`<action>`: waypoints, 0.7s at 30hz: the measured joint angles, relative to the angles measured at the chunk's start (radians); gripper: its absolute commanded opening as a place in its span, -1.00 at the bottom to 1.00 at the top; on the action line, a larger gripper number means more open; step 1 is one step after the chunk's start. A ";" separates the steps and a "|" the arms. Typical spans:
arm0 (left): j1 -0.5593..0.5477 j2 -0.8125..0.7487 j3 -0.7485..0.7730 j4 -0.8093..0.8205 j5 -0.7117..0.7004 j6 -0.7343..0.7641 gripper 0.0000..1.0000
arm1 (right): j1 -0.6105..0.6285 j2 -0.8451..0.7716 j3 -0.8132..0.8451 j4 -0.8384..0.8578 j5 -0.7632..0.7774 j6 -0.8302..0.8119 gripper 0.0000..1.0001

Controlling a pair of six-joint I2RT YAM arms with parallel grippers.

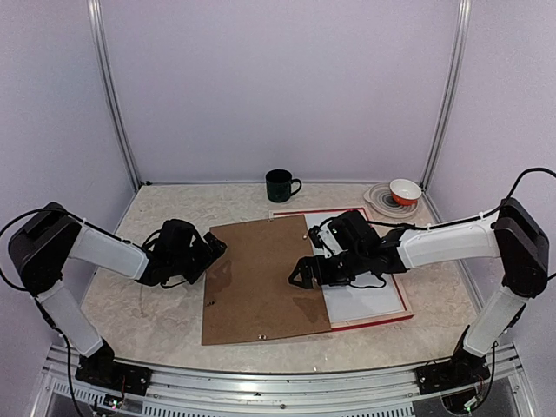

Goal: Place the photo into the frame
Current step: Adjust the fastener on the backboard.

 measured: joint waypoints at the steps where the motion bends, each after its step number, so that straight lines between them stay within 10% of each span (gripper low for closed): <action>1: 0.000 0.000 0.000 0.000 0.000 0.000 0.98 | 0.000 0.000 0.000 0.000 0.004 0.002 0.98; 21: 0.000 0.000 0.008 -0.015 0.001 0.000 0.98 | 0.000 0.026 0.019 -0.007 0.025 0.000 0.98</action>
